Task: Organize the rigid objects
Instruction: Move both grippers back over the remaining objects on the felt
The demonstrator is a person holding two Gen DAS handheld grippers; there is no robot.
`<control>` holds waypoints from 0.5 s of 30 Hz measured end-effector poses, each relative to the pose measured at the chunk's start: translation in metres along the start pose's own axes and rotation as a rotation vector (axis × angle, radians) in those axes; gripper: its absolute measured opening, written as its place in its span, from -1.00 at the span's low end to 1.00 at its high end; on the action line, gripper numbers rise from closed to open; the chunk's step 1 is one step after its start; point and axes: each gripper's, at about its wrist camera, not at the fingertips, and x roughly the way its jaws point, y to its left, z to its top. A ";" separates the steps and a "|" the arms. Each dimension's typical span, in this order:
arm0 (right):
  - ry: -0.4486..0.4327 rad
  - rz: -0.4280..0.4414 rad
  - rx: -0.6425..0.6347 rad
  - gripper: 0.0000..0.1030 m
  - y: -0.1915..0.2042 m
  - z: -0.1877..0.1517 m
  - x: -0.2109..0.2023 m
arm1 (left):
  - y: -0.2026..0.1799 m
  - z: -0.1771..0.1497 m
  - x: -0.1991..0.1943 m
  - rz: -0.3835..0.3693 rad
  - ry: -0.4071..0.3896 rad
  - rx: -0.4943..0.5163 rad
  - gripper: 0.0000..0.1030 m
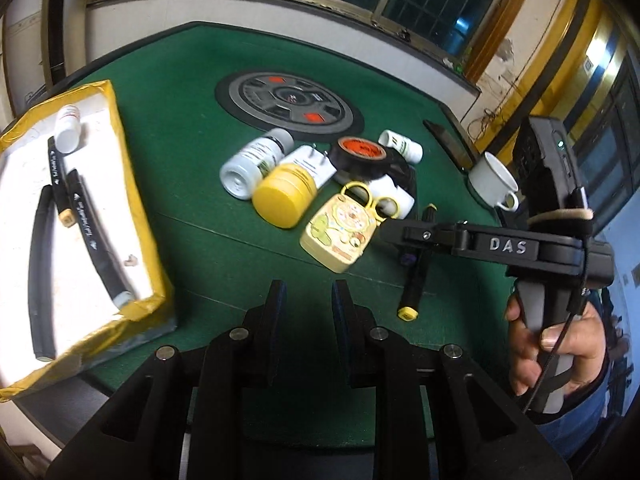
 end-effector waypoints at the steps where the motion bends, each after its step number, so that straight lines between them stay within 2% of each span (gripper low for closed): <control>1: 0.001 -0.003 0.005 -0.36 -0.004 -0.002 -0.003 | -0.003 -0.001 0.001 -0.005 0.007 0.012 -0.60; 4: -0.028 -0.129 -0.002 -0.36 -0.009 -0.008 -0.020 | -0.012 -0.002 0.008 -0.019 0.025 0.050 -0.60; 6: -0.068 -0.162 0.013 -0.36 -0.018 -0.013 -0.033 | -0.019 0.000 0.013 -0.017 0.032 0.076 -0.60; 10: -0.172 -0.140 0.045 -0.35 -0.035 -0.023 -0.061 | -0.035 0.011 0.026 0.036 0.040 0.174 -0.60; 13: -0.206 -0.118 0.056 -0.35 -0.039 -0.020 -0.069 | -0.041 0.020 0.039 0.106 0.066 0.244 -0.60; 14: -0.213 -0.103 0.063 -0.35 -0.040 -0.020 -0.071 | -0.043 0.022 0.045 0.125 0.085 0.266 -0.57; 15: -0.217 -0.093 0.066 -0.35 -0.042 -0.019 -0.073 | -0.044 0.024 0.048 0.124 0.097 0.280 -0.45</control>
